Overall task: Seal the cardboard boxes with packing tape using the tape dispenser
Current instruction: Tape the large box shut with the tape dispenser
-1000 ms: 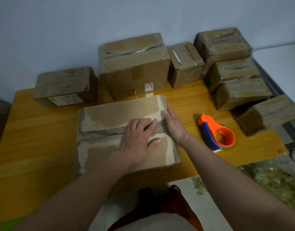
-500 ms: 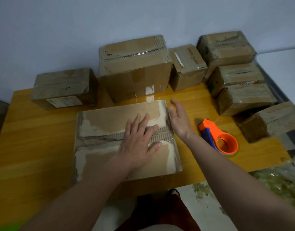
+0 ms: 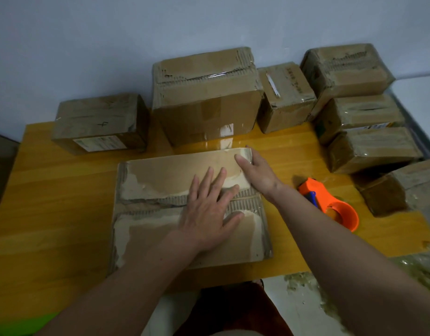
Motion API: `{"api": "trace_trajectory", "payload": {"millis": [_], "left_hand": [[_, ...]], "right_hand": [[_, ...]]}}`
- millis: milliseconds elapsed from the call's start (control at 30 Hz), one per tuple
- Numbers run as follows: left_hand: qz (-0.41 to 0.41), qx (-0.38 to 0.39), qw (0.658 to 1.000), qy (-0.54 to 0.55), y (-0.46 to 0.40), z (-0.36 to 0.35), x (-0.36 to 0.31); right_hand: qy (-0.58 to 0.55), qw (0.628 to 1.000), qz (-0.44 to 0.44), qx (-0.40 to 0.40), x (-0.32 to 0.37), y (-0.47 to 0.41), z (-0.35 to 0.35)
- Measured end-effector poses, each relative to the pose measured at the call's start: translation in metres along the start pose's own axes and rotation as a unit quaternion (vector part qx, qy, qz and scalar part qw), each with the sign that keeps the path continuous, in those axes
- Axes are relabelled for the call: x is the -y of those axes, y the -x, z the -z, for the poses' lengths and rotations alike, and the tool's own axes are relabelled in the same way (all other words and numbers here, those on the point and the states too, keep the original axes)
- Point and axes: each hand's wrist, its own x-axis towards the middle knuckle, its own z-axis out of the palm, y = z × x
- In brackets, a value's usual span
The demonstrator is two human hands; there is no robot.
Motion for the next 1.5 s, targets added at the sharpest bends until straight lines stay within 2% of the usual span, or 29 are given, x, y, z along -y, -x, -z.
{"api": "trace_trajectory", "payload": {"millis": [133, 300, 500, 633, 800, 867, 967, 1167, 1233, 1300, 1400, 1500], "left_hand": [[0.006, 0.011, 1.0, -0.013, 0.0, 0.0, -0.002], [0.011, 0.011, 1.0, -0.018, 0.001, 0.001, -0.003], [0.019, 0.009, 1.0, -0.018, -0.002, 0.0, -0.004], [0.023, 0.018, 0.999, -0.028, -0.001, -0.001, -0.004], [0.021, 0.029, 0.999, -0.024, -0.001, 0.0, -0.006], [0.027, 0.038, 0.999, -0.02, -0.001, 0.004, -0.006], [0.029, 0.063, 0.997, -0.015, 0.003, 0.008, -0.003], [-0.044, 0.101, 0.994, 0.007, 0.037, 0.016, 0.03], [-0.053, 0.13, 0.989, 0.037, 0.051, 0.019, 0.043], [-0.059, 0.16, 0.984, 0.044, 0.063, 0.022, 0.052], [-0.073, 0.209, 0.975, 0.019, 0.076, 0.025, 0.062], [-0.063, 0.238, 0.969, 0.005, 0.091, 0.026, 0.074]], "right_hand": [[-0.046, 0.998, -0.03, 0.023, 0.0, -0.007, 0.001], [-0.032, 0.999, 0.035, 0.007, -0.014, 0.027, -0.003], [0.041, 0.996, 0.071, -0.018, -0.039, 0.079, -0.008], [0.025, 0.994, 0.088, -0.065, -0.06, 0.117, -0.016], [-0.087, 0.971, 0.1, -0.197, -0.072, 0.145, -0.039], [-0.134, 0.965, 0.08, -0.213, -0.067, 0.14, -0.041], [-0.119, 0.968, 0.074, -0.207, -0.065, 0.134, -0.036], [0.031, 0.983, 0.083, -0.163, -0.032, 0.083, -0.006], [0.077, 0.979, 0.059, -0.182, -0.014, 0.049, -0.005], [0.095, 0.967, 0.013, -0.235, 0.002, 0.016, -0.014], [0.045, 0.961, -0.035, -0.269, 0.02, -0.013, -0.041], [-0.049, 0.979, -0.034, -0.193, 0.023, -0.014, -0.065]]}}
